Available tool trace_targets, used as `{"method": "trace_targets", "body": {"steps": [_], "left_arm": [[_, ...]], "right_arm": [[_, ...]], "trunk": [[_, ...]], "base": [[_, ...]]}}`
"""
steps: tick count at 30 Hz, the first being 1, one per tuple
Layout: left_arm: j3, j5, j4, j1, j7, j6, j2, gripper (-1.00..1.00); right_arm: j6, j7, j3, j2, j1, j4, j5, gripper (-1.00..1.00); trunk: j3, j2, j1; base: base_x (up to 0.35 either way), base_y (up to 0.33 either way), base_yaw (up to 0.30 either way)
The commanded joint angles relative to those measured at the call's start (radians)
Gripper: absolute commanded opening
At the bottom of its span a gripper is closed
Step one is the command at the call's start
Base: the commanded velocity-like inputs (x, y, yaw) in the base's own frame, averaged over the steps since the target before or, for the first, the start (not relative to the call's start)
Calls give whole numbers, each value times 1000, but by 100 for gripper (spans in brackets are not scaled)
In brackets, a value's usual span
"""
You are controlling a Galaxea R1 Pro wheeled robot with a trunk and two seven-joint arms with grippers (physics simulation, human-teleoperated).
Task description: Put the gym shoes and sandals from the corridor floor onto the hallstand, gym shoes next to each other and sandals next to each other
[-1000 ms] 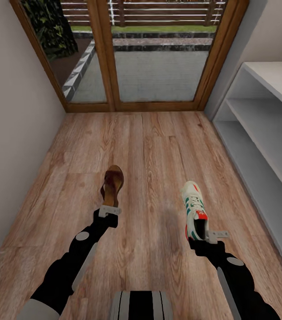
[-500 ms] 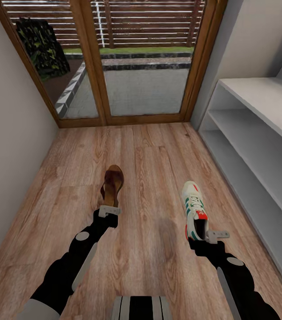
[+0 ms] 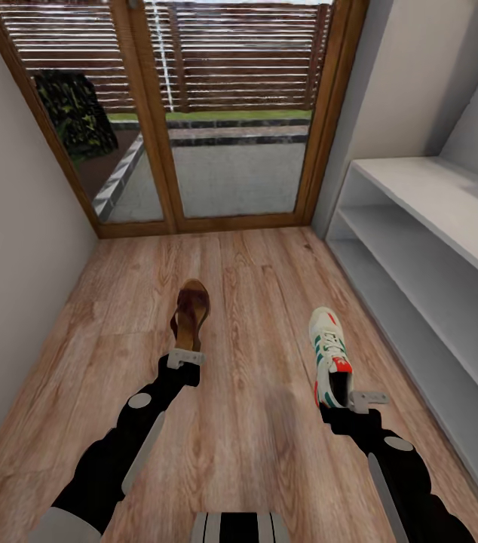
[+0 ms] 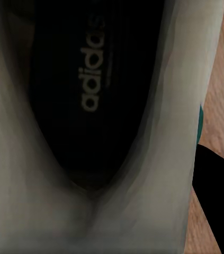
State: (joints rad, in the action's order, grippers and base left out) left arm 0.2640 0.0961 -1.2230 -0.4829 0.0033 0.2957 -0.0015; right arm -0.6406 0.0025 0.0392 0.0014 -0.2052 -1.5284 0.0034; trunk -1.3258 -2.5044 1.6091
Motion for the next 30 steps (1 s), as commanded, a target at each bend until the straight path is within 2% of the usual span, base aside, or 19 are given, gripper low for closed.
{"method": "trace_targets", "body": {"steps": [1, 20, 30], "left_arm": [[0, 7, -1, 0, -2, 6, 0, -100], [0, 8, 0, 0, -2, 6, 0, -100], [0, 8, 0, 0, -2, 6, 0, -100]], "right_arm": [[-5, 0, 0, 0, 0, -1, 0, -100], [-5, 1, 0, 0, 0, -1, 0, -100], [-5, 1, 0, 0, 0, -2, 0, -100]], "trunk": [[4, 0, -1], [105, 4, -9], [152, 74, -47]], "base": [[0, 0, 104], [0, 0, 123], [0, 0, 79]]}}
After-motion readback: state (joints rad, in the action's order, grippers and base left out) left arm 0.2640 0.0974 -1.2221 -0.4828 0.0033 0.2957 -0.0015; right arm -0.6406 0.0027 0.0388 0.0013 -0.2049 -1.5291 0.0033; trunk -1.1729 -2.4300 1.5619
